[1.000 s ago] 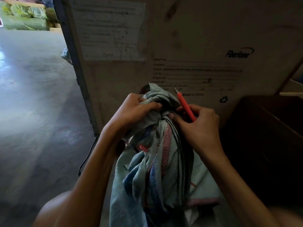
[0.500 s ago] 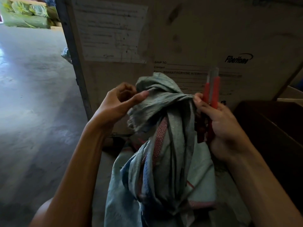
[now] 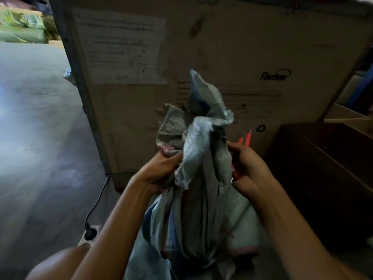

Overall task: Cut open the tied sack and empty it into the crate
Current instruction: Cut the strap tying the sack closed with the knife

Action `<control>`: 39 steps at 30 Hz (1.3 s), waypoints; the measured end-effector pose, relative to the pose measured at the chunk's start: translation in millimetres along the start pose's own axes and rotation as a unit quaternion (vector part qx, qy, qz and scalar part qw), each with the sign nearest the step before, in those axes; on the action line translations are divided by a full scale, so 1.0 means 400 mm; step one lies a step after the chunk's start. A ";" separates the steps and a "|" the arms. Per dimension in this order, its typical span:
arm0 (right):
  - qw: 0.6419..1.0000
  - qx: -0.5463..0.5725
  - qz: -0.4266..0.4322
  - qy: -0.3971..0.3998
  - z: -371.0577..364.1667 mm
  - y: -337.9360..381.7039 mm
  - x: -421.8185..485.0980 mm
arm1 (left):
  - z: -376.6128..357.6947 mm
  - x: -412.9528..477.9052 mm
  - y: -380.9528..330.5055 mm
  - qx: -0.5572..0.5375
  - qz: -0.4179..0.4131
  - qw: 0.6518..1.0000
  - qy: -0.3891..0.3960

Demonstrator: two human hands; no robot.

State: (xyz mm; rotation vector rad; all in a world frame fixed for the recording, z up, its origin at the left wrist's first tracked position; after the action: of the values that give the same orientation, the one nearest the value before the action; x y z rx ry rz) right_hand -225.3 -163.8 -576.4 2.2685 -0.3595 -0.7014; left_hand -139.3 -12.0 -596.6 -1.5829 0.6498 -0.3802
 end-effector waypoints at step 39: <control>0.811 -0.466 0.334 0.121 -0.080 0.095 -0.064 | 0.043 0.016 -0.028 0.038 0.004 0.994 -0.101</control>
State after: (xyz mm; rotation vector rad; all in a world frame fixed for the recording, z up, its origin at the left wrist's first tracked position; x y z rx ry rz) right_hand -229.6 -161.1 -520.6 1.1363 -0.5048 -0.1251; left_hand -121.8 -1.9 -588.5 -1.5219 0.4812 -0.2319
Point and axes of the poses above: each hand's wrist, its own x-axis towards the middle knuckle, its own z-axis out of the back of the hand, y = z × x, the point moved 6 cm from there along x, towards the middle knuckle, and after that the axes turned 13 degrees about x, right-handed, at the moved point
